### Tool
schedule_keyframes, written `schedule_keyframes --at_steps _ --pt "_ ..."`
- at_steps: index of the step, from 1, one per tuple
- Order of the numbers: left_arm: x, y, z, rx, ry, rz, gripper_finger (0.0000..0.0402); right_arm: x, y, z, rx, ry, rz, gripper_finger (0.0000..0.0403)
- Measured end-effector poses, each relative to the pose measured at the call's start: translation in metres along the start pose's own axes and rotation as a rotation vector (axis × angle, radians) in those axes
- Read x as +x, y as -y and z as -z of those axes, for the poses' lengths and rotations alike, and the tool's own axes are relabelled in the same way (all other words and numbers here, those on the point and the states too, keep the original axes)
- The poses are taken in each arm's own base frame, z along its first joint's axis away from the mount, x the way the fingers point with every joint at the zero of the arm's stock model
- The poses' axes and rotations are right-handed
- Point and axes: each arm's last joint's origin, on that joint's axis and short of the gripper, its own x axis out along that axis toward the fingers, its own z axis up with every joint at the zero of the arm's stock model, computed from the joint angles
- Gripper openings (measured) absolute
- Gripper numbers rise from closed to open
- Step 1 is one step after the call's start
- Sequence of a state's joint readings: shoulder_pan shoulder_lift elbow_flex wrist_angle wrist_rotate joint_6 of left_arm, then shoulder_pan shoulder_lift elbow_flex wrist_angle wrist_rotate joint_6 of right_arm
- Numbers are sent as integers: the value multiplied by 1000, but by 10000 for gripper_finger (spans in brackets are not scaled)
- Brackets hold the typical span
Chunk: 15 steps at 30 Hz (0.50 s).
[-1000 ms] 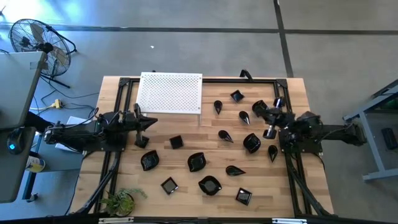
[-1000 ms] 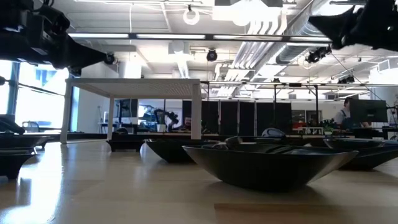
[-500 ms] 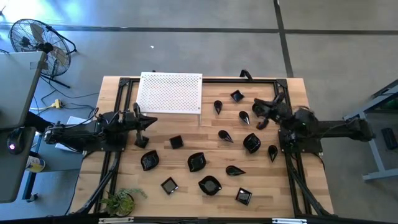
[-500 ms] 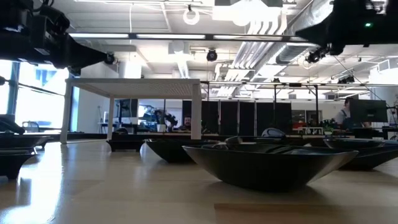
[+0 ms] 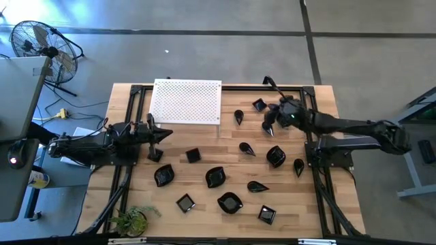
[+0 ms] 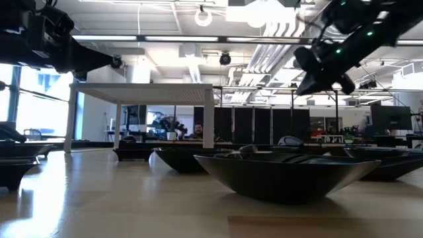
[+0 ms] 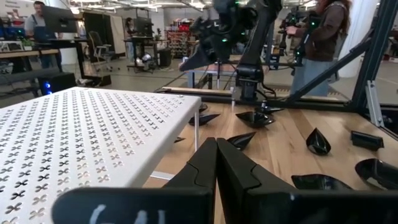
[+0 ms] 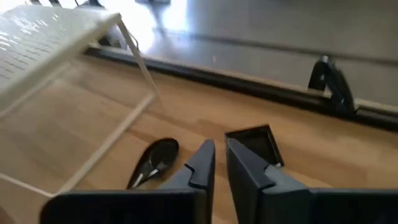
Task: Pick & Place Mini shaped plates
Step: Put the square plate on the shelf
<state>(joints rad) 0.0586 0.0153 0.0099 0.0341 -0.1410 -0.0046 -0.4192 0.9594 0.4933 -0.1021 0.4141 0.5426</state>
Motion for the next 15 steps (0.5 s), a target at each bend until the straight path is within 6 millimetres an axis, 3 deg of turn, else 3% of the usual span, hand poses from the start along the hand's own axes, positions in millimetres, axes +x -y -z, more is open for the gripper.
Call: schedule_keyframes --at_steps 6,15 --pt "0 0 0 0 1 0 0 40 15 -25 8 -215 -33 77" --pt "0 0 0 112 1 -1 0 98 44 -44 -56 -516 24 83"
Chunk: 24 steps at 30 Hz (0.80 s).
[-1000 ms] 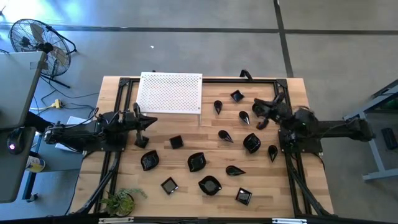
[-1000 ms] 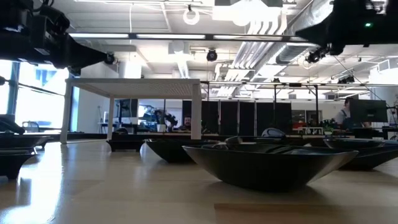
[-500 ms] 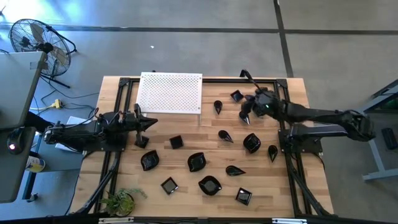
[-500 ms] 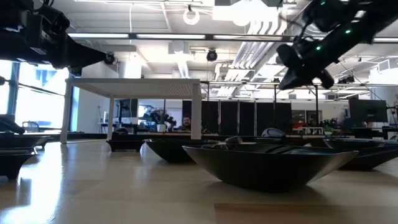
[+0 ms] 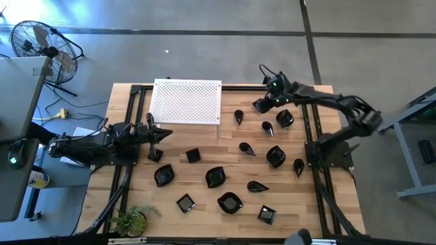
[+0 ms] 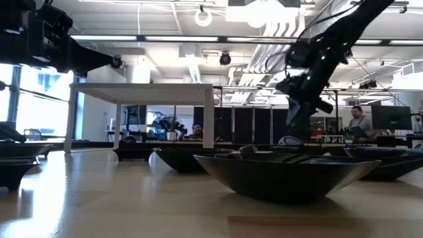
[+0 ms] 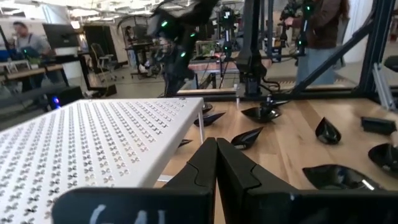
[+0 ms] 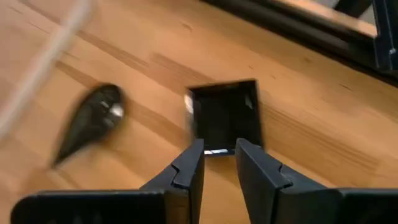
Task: Pick & Place Mini shaped plates
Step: Put the square plate on the shelf
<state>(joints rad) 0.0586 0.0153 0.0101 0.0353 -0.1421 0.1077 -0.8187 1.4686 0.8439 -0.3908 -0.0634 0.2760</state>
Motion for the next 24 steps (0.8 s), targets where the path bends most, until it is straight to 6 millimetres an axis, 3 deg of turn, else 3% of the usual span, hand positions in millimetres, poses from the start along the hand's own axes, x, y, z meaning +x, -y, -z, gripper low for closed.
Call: schedule_keyframes --at_steps 12,24 --pt "0 0 0 20 -1 16 0 47 23 -43 -82 -174 30 83" --pt "0 2 1 -19 -6 60 0 69 39 -41 -58 -261 -8 78"
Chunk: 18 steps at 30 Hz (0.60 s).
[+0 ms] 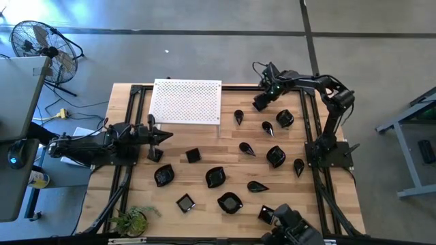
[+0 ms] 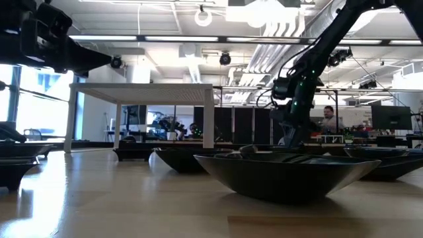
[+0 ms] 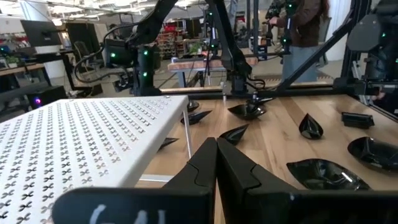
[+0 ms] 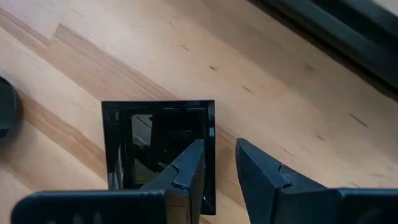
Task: Pick & Place Mini shaped plates
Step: Put the square plate on the shelf
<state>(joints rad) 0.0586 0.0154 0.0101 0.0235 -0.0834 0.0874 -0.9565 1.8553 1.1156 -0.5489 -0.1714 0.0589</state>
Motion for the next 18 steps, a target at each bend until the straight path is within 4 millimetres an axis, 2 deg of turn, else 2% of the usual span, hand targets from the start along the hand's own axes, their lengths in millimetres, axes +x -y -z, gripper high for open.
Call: schedule_keyframes --at_steps 9,18 --pt "0 1 0 -33 -3 25 0 0 -1 0 -10 -1 -21 6" --pt "0 1 0 -40 -3 25 0 -2 -2 0 8 2 -42 2"
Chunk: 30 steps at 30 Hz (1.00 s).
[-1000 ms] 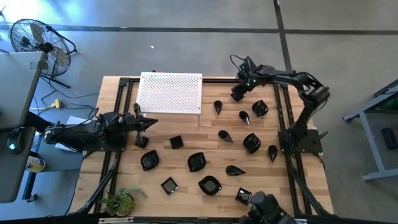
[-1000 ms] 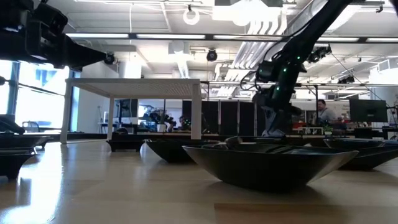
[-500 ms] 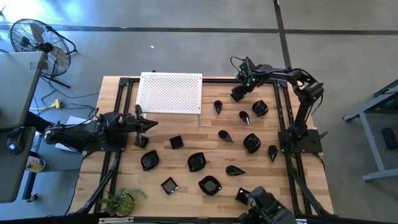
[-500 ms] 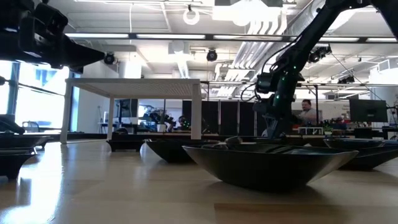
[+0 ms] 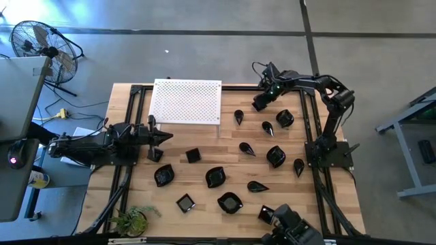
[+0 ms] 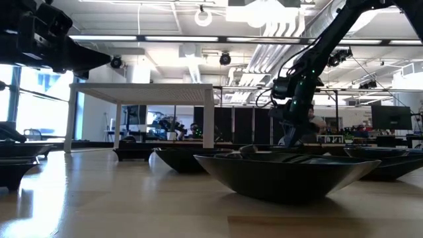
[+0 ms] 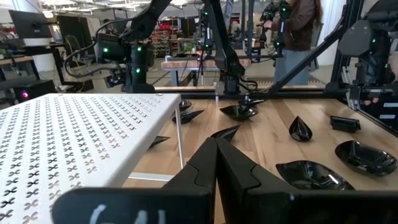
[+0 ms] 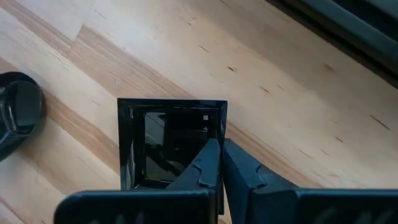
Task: Pick & Place Mini shaped plates
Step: Put the square plate on the shelf
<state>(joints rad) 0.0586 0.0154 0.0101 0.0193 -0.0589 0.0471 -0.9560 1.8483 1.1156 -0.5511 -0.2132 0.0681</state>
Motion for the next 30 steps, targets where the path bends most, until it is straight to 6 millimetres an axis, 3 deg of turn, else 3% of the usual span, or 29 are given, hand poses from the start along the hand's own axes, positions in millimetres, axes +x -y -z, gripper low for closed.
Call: schedule_keyframes --at_steps 5,14,17,21,25,30 --pt "0 0 0 -1 0 0 0 -22 -6 -2 20 64 -14 1" --pt "0 0 0 -6 0 -1 0 -99 -35 3 76 288 -99 1" --pt "0 0 0 -6 0 -1 0 -116 -48 9 82 335 -130 0" --pt "0 0 0 -6 0 -1 0 -129 -69 12 117 400 -198 0" --pt "0 0 0 -6 0 -4 0 -139 -103 3 114 561 -356 0" --pt "0 -1 -2 -1 16 -31 0 -136 -146 -7 189 700 -552 0"
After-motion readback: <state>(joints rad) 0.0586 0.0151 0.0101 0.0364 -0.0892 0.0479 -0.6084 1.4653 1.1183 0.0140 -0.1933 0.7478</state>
